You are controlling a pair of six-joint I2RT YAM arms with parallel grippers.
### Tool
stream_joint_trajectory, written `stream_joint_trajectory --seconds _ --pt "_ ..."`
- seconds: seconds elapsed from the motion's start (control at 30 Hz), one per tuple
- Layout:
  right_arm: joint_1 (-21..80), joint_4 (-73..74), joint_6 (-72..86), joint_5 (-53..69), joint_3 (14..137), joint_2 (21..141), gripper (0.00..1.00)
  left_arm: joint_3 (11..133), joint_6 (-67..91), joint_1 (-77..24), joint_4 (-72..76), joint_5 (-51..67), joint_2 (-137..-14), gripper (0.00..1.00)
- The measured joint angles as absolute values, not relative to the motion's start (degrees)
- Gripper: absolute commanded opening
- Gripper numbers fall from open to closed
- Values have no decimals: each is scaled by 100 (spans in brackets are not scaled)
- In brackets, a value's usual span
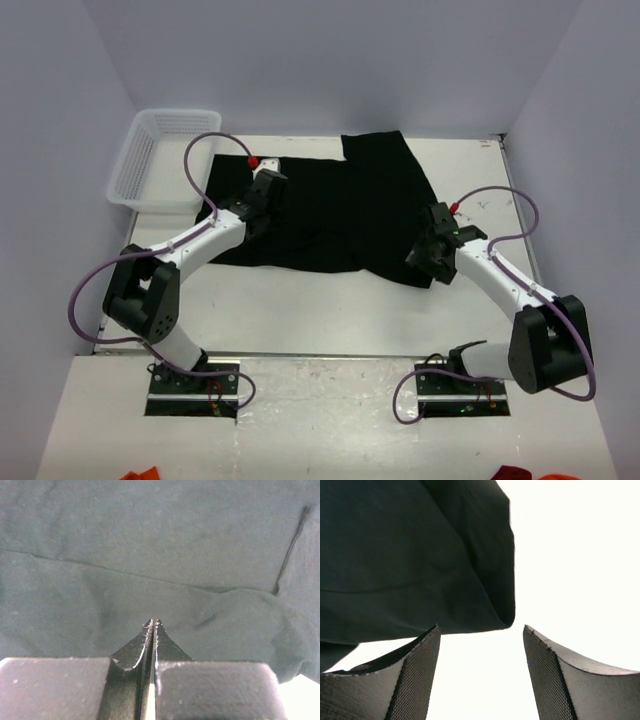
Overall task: Fold and stack the t-shirts
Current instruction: Fold the flattened tshirt in 1/3 of the way
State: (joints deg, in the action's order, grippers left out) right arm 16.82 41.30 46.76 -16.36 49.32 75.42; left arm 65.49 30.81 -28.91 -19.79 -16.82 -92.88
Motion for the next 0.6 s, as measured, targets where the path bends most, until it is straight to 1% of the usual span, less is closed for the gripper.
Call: stream_joint_trajectory --seconds 0.3,0.37,0.43,0.53,0.57,0.6 --pt "1608 3618 5054 -1308 4646 7942 64 6536 3022 -2934 -2104 -1649 -9345 0" --pt "1568 3522 5078 -1243 4571 8036 58 6532 3004 -2934 -2106 -1649 -9345 0" --pt "1538 3476 5109 -1240 4534 8138 57 6528 2954 -2934 -2102 -1649 -9345 0" --pt "1505 3430 5162 -1223 4469 8149 52 6490 2926 -2934 -2095 -1649 -9345 0" --pt "1494 3422 5179 -1221 4458 8149 49 6479 2926 -2934 -2097 -1647 -9347 0" --pt "1492 3417 5194 -1210 4453 8149 42 6477 2923 -2934 -2097 -1638 -9365 0"
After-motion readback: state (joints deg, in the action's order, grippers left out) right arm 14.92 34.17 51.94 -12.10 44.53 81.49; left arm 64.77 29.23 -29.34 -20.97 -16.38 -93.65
